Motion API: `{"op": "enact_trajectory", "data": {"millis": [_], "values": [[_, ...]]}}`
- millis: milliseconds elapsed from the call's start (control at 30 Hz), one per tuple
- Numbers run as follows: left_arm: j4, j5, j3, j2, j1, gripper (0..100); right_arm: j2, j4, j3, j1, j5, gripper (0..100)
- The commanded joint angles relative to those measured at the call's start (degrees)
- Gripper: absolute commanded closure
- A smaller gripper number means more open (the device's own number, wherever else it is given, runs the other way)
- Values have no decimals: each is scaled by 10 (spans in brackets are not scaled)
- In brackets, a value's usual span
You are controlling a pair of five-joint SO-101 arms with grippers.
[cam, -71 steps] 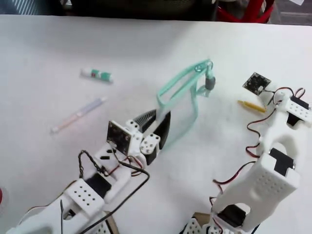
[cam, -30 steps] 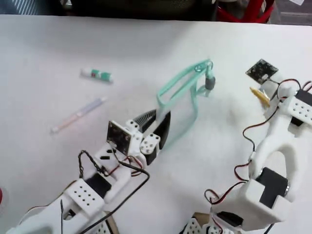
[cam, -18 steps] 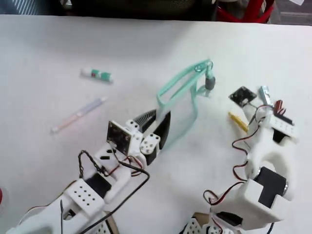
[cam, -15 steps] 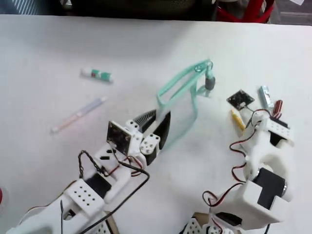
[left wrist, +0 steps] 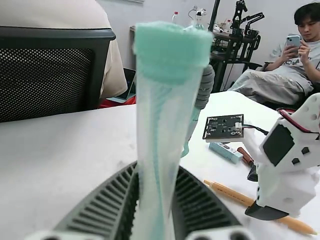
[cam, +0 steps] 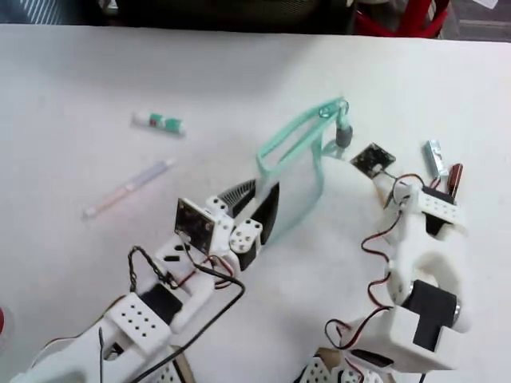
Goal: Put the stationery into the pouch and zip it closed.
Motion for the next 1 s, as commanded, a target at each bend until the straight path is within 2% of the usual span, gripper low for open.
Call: {"op": "enact_trajectory", "data": {"millis": [0, 133, 567, 733, 967], "values": [[14, -1, 11, 8, -1, 976, -5, -9, -5, -27, -3, 764], [14, -1, 11, 8, -1, 976, 14, -27, -6, -26, -2, 844], [14, -1, 11, 8, -1, 976, 31, -75, -5, 13, 0, 805], [14, -1, 12, 8, -1, 976, 40, -91, -2, 43, 49, 805], [14, -1, 12, 8, -1, 976, 93, -118, -5, 50, 49, 807]]}}
